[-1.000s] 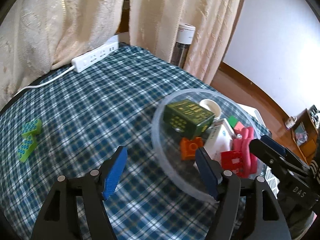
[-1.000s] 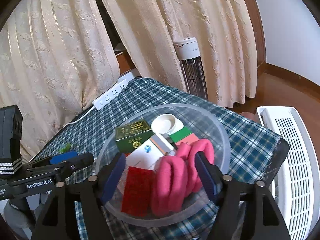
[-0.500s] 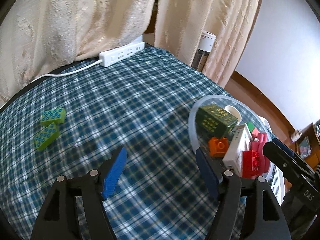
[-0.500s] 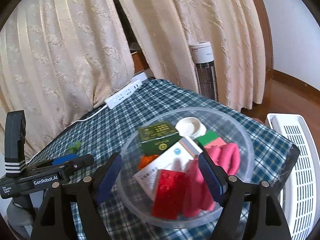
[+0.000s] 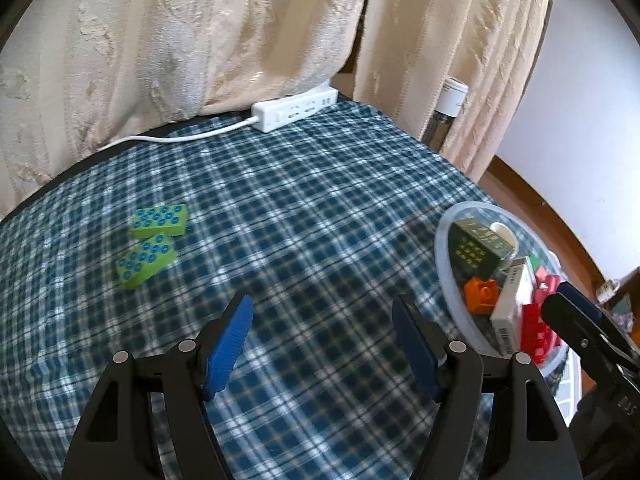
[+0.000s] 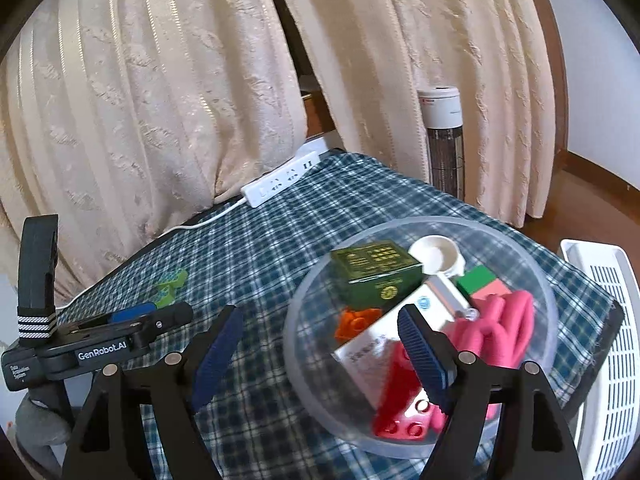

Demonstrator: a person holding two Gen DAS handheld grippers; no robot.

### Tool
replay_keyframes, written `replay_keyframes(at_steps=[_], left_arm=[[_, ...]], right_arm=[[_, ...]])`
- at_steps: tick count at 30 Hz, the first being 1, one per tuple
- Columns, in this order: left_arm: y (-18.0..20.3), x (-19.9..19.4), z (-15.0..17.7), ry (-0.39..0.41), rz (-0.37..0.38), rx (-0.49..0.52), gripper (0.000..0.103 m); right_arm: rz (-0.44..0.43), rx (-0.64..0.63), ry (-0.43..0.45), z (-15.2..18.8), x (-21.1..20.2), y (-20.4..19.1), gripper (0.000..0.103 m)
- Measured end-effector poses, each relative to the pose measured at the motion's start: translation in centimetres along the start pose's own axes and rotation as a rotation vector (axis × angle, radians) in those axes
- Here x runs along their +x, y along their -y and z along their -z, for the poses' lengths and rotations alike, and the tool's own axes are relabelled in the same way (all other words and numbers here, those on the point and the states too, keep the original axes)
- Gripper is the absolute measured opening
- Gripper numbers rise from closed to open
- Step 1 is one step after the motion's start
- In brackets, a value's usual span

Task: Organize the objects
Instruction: 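Move both grippers back toward the two green dotted Lego bricks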

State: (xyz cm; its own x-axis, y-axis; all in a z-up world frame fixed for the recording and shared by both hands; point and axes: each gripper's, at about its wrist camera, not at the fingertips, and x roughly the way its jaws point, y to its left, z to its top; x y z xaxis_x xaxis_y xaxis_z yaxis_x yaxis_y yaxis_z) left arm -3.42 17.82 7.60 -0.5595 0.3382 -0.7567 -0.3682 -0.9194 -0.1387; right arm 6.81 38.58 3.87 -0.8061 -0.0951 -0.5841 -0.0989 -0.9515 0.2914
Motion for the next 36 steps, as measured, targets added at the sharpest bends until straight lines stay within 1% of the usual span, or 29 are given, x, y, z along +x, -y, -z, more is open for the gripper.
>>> replay_keyframes(at_steps=[8,17,25,26,30,36], left_arm=[[-1.7,-0.2,0.0,0.007,-0.033,-0.017,0.073],[-3.9,0.8,-0.1,-0.002,-0.094,-0.066,0.073],[-5.1,1.2,-0.2,0.004,-0.145,-0.085,0.073],[-5.3,1.2,-0.2,0.004,-0.151,-0.088,0.073],[-5.8,1.4,-0.3,0.001,-0.161,-0.100,0.073],[-6.7,1.7,-0.3,-0.004,-0.178,-0.117,0.073]], right_arm=[[-0.022,-0.028,-0.018,0.1,0.8,-1.9,0.083],[-0.039,-0.045,-0.040,0.3,1.8,-3.1,0.083],[-0.058,-0.061,-0.052,0.3,2.6,-4.2,0.084],[-0.062,-0.066,-0.052,0.3,2.7,-4.4,0.085],[-0.075,-0.080,-0.055,0.1,3.3,-5.2,0.087],[-0.085,-0.094,-0.074,0.3,4.6,-6.1,0.087]])
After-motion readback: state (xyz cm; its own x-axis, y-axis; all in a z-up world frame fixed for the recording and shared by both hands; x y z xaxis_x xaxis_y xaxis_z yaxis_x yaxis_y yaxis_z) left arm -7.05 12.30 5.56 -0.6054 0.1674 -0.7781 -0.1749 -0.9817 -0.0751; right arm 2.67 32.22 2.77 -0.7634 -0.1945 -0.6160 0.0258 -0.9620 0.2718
